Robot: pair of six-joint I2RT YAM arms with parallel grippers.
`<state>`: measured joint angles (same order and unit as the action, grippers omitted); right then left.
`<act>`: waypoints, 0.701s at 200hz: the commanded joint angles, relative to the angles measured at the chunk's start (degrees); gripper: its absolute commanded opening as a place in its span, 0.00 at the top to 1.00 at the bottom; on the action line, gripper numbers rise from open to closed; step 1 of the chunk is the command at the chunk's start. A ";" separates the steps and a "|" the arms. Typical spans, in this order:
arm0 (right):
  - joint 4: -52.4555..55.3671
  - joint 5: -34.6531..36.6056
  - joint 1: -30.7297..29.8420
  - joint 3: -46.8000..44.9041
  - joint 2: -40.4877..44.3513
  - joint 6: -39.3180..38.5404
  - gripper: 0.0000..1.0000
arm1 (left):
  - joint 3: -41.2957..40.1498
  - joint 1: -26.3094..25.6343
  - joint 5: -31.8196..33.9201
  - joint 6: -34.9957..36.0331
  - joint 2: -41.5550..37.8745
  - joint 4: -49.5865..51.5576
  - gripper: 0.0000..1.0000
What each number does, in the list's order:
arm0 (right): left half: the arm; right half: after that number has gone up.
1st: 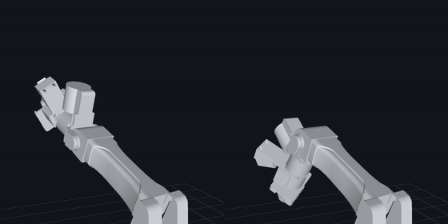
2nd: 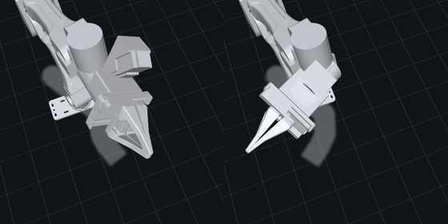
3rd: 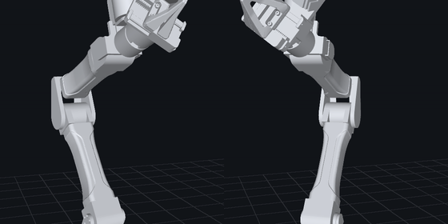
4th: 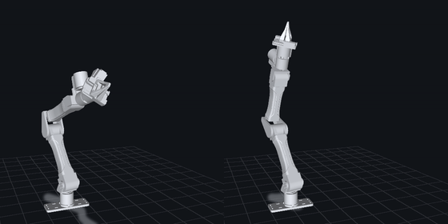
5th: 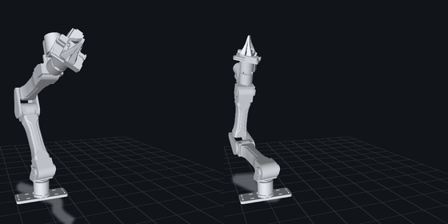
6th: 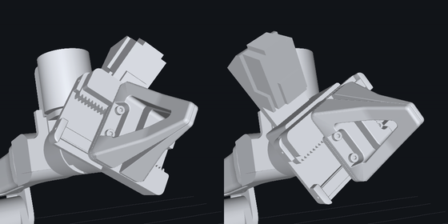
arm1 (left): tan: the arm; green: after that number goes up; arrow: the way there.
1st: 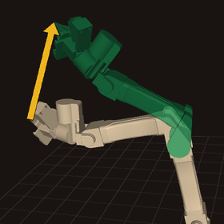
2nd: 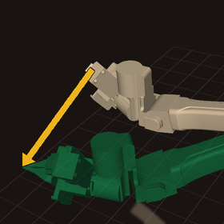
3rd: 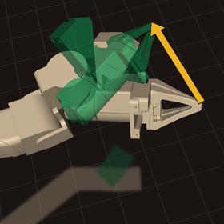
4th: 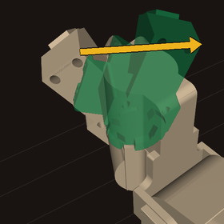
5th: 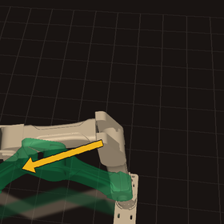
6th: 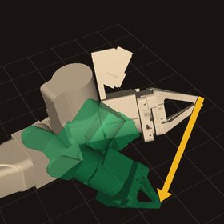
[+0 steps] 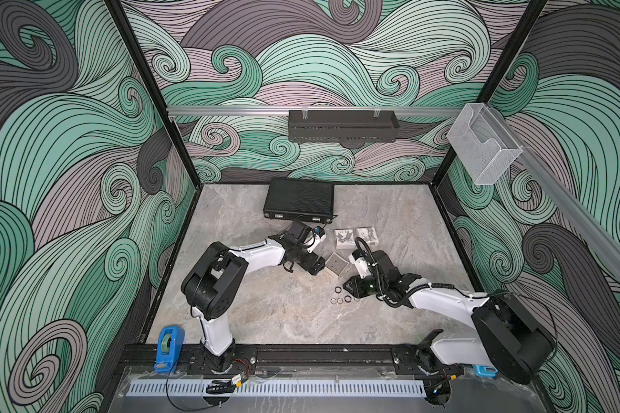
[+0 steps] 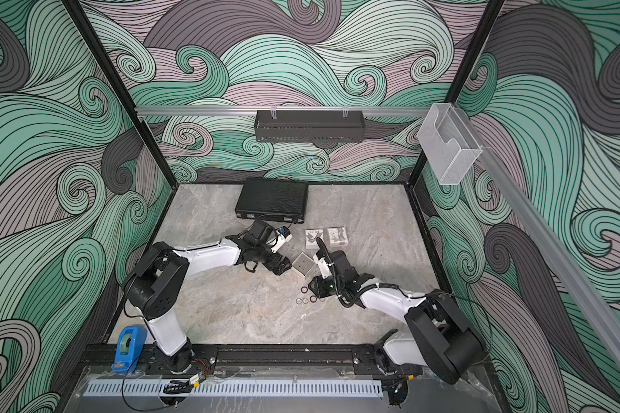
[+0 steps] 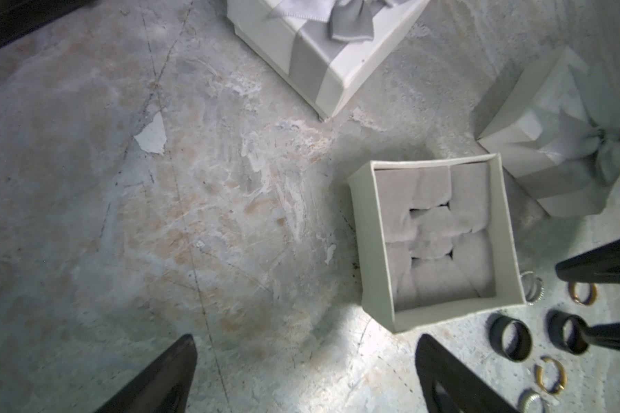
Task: Take the rings out of the lift-off lid box
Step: Place the ring at the center of the board, then adjust the jewelry box at the center of the board.
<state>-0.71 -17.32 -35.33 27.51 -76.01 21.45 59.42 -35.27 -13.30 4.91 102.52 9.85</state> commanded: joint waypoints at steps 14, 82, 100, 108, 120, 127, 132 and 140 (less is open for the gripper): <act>2.14 1.61 0.47 0.03 2.03 -0.92 0.66 | 1.41 0.28 0.45 0.58 -1.14 0.96 0.04; 19.80 9.87 3.74 7.90 13.59 -5.21 0.01 | -1.56 0.29 3.76 0.11 -3.19 1.40 0.04; 24.75 12.93 5.40 10.23 14.74 -5.60 0.01 | -1.08 0.35 5.17 0.19 -2.39 1.75 0.04; 26.18 14.40 5.99 10.99 14.70 -5.46 0.01 | -0.76 0.37 5.54 0.28 -1.87 1.63 0.04; 28.03 16.83 6.90 11.79 14.16 -5.09 0.00 | -0.33 0.51 5.74 0.28 -0.92 1.01 0.04; 28.83 18.02 7.34 12.10 13.48 -4.70 0.01 | 0.17 0.55 5.68 0.28 -0.10 0.76 0.04; 29.08 18.54 7.61 12.28 12.93 -4.52 0.00 | 0.66 0.55 5.71 0.36 0.51 0.70 0.04; 29.18 18.92 7.98 12.32 11.96 -4.09 0.01 | 1.48 0.55 5.74 0.52 1.53 0.85 0.04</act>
<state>21.98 -3.97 -28.58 39.13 -61.93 16.95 58.41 -35.24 -8.88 4.91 101.08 10.24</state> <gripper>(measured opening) 0.994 0.963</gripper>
